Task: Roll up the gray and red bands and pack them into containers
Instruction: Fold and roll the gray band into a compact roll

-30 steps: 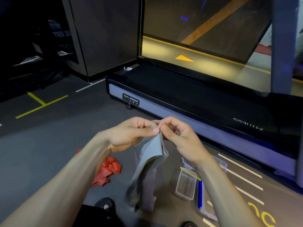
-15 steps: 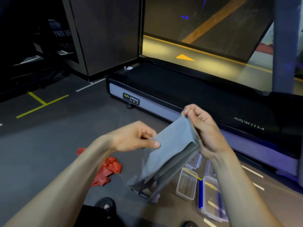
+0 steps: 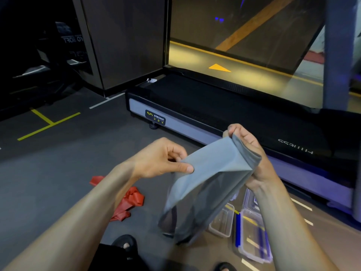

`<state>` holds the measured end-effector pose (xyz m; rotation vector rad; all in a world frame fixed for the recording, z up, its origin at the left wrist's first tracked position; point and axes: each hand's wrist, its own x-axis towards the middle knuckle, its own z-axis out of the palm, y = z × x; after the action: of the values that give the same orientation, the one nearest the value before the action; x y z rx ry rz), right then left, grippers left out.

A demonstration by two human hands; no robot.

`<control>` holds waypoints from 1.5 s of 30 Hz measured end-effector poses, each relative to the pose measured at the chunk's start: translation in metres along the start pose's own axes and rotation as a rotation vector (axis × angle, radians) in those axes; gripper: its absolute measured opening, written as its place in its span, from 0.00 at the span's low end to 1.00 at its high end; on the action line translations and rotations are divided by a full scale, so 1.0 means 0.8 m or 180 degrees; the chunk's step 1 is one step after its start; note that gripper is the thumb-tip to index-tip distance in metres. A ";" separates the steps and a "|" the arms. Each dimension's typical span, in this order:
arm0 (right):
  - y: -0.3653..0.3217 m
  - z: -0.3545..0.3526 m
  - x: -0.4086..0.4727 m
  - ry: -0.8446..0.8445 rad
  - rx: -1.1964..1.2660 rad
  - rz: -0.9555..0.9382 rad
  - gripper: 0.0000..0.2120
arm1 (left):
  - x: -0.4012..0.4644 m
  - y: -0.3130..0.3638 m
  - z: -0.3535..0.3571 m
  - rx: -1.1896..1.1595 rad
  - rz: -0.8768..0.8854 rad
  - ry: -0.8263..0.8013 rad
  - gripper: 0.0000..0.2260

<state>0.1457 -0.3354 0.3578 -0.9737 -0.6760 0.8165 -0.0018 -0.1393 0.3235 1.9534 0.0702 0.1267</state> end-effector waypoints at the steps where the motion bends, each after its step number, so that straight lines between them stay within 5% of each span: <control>1: -0.001 0.000 -0.001 0.0024 -0.0006 0.0007 0.08 | 0.000 0.000 0.000 0.0031 -0.0004 0.0017 0.09; 19: -0.005 -0.012 -0.007 0.0246 -0.0075 0.0066 0.06 | -0.002 0.010 -0.006 -0.0174 -0.0072 -0.0270 0.10; 27: 0.024 -0.017 -0.014 -0.0275 -0.1290 0.0282 0.06 | -0.014 0.021 -0.011 -0.2124 0.0234 -0.0850 0.13; 33: 0.038 0.014 -0.015 -0.0477 0.0134 0.0133 0.04 | -0.010 0.033 0.002 -0.2558 0.0318 -0.0816 0.14; 39: 0.036 0.038 -0.013 -0.0746 0.0365 0.0074 0.05 | -0.007 0.025 0.002 -0.2276 0.0019 -0.0933 0.17; 45: 0.042 0.048 -0.013 -0.0506 -0.0541 0.0060 0.05 | -0.006 0.019 0.003 -0.1613 0.0080 -0.0805 0.28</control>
<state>0.0999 -0.3167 0.3416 -1.0770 -0.8855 0.8696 -0.0066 -0.1481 0.3364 1.4504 -0.1415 -0.0819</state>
